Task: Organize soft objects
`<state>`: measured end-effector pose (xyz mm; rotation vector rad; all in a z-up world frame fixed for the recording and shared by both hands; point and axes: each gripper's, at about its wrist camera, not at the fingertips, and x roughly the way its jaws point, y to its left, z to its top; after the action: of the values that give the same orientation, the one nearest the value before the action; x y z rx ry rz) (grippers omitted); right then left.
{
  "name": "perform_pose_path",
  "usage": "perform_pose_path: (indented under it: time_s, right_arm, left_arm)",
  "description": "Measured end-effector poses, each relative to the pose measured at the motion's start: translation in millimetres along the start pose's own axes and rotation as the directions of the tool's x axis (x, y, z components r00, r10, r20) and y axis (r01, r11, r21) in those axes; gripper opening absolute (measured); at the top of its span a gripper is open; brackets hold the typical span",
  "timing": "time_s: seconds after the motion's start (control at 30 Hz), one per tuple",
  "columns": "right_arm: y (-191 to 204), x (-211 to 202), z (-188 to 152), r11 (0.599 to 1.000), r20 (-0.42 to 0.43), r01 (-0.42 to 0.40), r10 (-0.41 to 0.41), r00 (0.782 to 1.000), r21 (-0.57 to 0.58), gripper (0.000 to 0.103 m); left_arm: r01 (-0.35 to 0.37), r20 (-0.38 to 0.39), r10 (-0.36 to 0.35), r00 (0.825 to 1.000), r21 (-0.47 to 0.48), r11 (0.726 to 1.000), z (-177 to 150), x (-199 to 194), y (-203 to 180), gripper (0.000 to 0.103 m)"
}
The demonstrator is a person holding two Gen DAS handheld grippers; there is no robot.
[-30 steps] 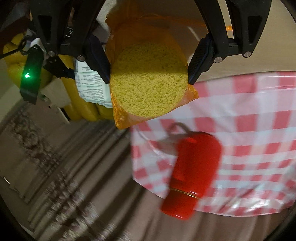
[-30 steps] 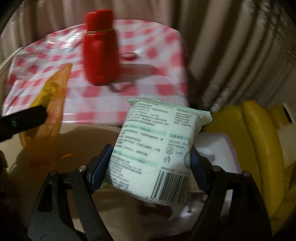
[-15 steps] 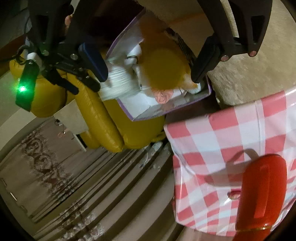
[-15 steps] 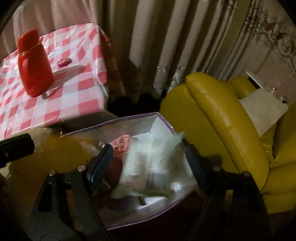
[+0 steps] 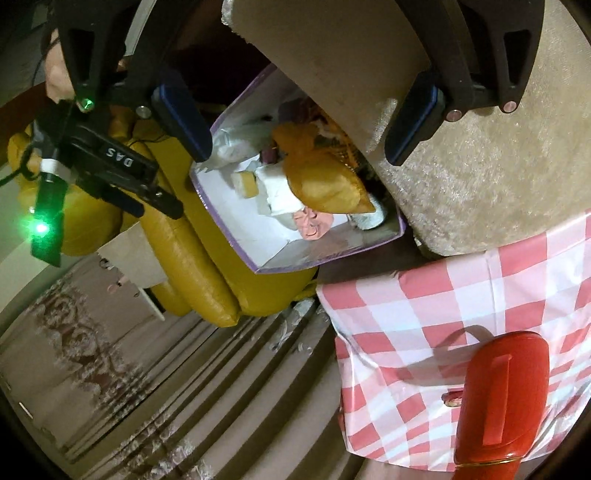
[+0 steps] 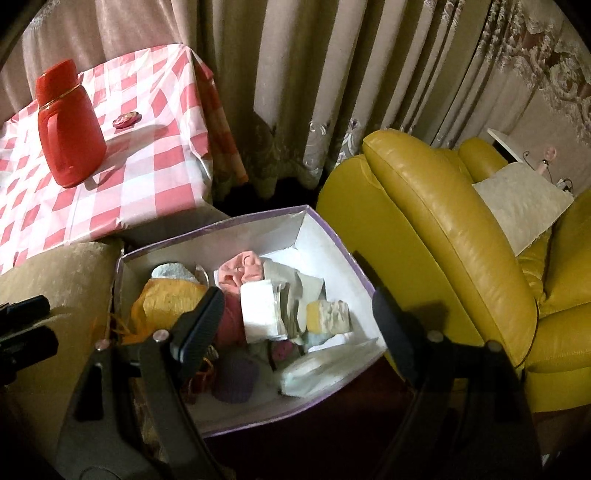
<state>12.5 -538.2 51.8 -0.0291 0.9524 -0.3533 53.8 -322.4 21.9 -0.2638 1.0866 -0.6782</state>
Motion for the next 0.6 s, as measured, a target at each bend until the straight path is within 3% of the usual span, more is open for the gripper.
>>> perform_pose_path:
  time_s: [0.6]
  right_arm:
    - [-3.1,2.3,-4.0,1.000,-0.013,-0.009,0.009,1.000,0.015,0.084]
  left_arm:
    - [-0.029,-0.032,0.029,0.999,0.001,1.000,-0.5,8.9,-0.1,0.098]
